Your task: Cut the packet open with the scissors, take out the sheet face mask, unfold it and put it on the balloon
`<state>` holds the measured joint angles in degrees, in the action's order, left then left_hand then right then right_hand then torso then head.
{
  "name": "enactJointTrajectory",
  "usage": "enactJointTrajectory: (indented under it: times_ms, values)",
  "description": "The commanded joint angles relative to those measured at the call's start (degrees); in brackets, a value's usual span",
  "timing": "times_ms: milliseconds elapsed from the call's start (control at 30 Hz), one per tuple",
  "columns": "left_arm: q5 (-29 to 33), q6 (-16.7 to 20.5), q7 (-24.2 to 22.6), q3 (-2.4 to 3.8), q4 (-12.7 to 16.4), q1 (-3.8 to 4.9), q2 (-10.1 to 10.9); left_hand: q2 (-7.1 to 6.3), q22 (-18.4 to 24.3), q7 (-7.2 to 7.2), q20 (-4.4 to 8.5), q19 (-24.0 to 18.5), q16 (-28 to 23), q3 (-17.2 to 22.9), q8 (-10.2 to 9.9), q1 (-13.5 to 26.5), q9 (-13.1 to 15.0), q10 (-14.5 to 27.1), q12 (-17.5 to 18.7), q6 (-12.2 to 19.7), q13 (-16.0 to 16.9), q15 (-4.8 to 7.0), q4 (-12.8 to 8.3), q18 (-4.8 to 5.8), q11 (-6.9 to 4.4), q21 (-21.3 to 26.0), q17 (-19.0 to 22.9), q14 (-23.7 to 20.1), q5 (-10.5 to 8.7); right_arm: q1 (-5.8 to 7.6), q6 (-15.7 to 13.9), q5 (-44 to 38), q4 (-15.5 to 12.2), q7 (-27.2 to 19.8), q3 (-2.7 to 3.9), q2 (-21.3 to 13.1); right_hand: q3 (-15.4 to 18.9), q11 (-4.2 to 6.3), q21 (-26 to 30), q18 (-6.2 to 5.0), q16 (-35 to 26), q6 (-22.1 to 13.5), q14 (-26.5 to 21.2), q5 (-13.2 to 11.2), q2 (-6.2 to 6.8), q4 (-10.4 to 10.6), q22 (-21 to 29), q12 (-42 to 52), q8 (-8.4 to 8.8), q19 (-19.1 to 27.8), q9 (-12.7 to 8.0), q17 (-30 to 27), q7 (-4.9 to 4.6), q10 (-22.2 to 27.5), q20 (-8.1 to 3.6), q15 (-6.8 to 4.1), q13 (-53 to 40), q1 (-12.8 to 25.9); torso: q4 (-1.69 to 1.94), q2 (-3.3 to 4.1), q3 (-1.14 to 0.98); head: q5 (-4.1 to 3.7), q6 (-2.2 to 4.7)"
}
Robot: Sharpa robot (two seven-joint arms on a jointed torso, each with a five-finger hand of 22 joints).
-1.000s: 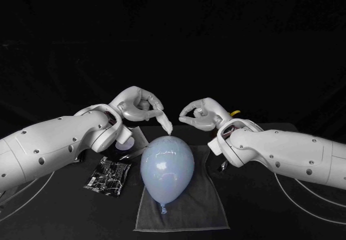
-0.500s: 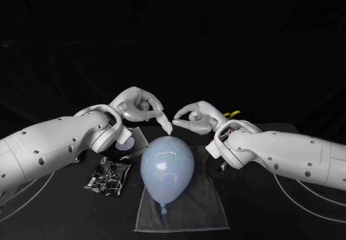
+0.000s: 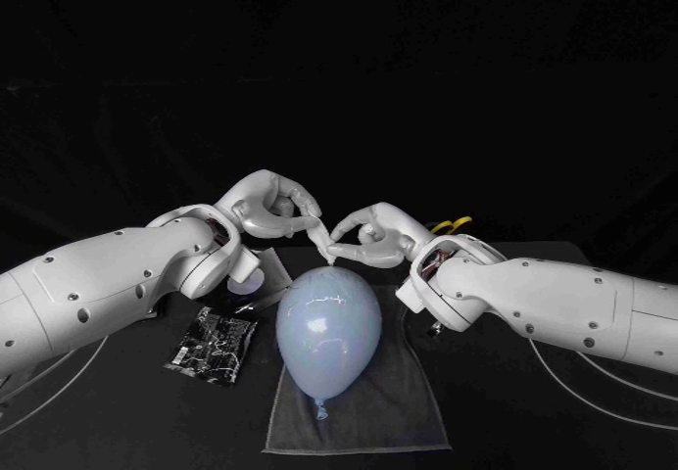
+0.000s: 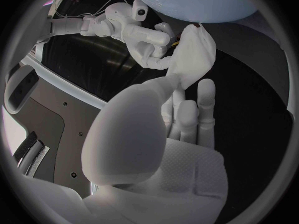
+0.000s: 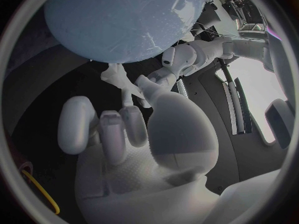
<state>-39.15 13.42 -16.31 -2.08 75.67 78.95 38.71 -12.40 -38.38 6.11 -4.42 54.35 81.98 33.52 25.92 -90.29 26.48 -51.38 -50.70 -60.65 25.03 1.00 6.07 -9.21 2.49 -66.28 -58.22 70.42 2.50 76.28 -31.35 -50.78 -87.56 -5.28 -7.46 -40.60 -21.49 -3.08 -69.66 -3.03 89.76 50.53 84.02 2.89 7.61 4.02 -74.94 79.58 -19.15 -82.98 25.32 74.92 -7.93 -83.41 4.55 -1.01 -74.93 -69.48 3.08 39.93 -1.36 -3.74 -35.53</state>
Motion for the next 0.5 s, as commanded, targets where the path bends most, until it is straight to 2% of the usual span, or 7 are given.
enactJointTrajectory:
  times_ms: [33,200,367,500]
  values:
    - [-0.1,-0.6,-0.3,0.05,0.1,0.10,-0.1,0.62,-0.1,-0.04,-0.18,-0.4,0.1,0.3,0.2,0.2,0.1,0.3,-0.4,0.3,0.1,-0.17,-0.1,-0.99,0.02,-0.4,-0.1,0.2,0.22,-0.07,0.1,-1.7,0.3,0.5,0.04,0.2,0.3,-0.08,-0.2,-0.65,0.2,0.7,6.0,-0.1,-0.44,0.0,-10.0,0.1,0.29,-0.1,-0.1,15.1,0.10,-0.1,0.31,0.22,-8.5,-1.1,0.04,0.02,-0.05,0.07,-0.06]
    - [-0.1,-0.6,-0.3,0.05,0.2,0.10,-0.1,0.62,-0.1,-0.04,-0.18,-0.4,0.1,0.3,0.2,0.2,0.1,0.3,-0.4,0.3,0.1,-0.17,-0.1,-0.99,0.02,-0.4,-0.1,0.2,0.22,-0.10,-0.6,-1.8,0.6,0.4,0.04,0.4,0.0,0.19,-0.6,-0.63,0.2,1.9,6.0,-0.1,-1.42,-0.2,-10.1,0.4,0.30,-0.2,-0.2,15.1,0.43,-0.3,0.33,0.02,-8.7,-2.3,-0.02,-0.03,-0.03,0.15,-0.12]
    - [-0.1,-0.7,-0.3,0.05,0.2,0.11,-0.1,0.62,-0.1,-0.04,-0.18,-0.4,0.1,0.3,0.2,0.2,0.1,0.3,-0.4,0.3,0.1,-0.17,-0.1,-0.99,0.02,-0.4,-0.1,0.2,0.22,-0.11,-1.4,-1.8,0.6,0.2,0.04,0.6,-0.7,0.93,-1.3,-0.57,0.2,4.3,6.0,-0.1,-3.19,-0.5,-10.3,0.9,-0.34,-0.5,0.0,15.1,1.34,-0.6,0.05,-0.54,-9.1,-4.0,-0.03,-0.03,-0.04,0.10,-0.12]
    - [0.0,-0.8,-0.3,0.05,0.2,0.11,-0.2,0.62,-0.1,-0.04,-0.18,-0.4,0.1,0.3,0.2,0.2,0.1,0.3,-0.4,0.3,0.1,-0.17,-0.1,-0.99,0.02,-0.4,-0.1,0.2,0.22,-0.13,-2.0,-1.8,0.7,0.3,0.04,0.7,-1.0,1.44,-1.7,-0.51,0.2,5.5,6.0,-0.1,-3.90,-0.7,-10.4,1.2,-0.86,-0.7,0.2,15.1,1.94,-0.9,-0.26,-0.97,-9.2,-4.7,-0.04,-0.03,-0.03,0.03,-0.11]
